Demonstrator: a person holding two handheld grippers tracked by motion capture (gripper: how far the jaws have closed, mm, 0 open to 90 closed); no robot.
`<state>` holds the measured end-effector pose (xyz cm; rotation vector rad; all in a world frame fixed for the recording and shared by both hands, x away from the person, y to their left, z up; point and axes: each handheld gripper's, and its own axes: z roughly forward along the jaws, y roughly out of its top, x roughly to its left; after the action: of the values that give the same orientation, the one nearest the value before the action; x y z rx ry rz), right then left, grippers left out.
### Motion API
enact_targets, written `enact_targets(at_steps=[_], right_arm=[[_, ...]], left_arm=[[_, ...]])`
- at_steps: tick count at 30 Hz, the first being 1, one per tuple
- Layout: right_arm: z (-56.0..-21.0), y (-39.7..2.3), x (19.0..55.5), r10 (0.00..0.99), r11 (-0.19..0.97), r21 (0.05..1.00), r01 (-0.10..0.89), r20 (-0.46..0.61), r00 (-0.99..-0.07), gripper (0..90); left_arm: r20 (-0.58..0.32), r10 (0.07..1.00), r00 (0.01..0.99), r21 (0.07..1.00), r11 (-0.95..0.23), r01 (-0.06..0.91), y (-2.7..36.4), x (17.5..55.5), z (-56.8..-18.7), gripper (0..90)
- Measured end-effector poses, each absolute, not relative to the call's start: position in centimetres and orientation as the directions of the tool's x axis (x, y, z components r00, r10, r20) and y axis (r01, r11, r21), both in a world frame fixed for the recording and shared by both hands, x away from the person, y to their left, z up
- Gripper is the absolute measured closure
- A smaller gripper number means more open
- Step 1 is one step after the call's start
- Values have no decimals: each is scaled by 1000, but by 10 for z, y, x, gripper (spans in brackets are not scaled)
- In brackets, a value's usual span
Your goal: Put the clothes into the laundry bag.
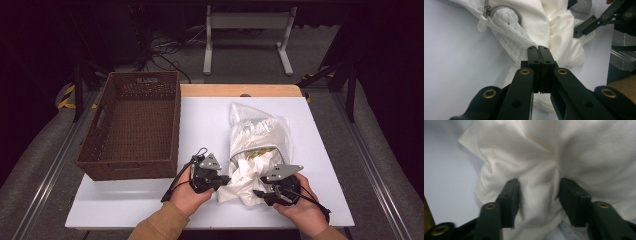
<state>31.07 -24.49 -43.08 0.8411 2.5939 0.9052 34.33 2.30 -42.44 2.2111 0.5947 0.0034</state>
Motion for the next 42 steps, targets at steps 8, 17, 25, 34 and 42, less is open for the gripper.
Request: enact_targets(at_steps=[8,17,25,34,42], right_arm=[[-429,-247,313,586,657,623,424,-67,-808,829],[-418,-249,314,585,627,670,399,-65,-809,847],[-405,-252,318,591,590,711,384,-56,-805,849],[-397,-252,327,603,565,734,377,-56,-795,852],[-390,-251,340,627,545,752,370,-73,-775,855]], left_arm=[[-194,415,889,728,-546,414,23,341,-424,899],[-190,411,892,732,-546,407,26,336,-419,899],[-186,407,894,741,-540,400,31,332,-415,899],[-188,403,896,742,-539,398,35,326,-412,899],[-196,400,895,743,-535,402,38,322,-411,899]])
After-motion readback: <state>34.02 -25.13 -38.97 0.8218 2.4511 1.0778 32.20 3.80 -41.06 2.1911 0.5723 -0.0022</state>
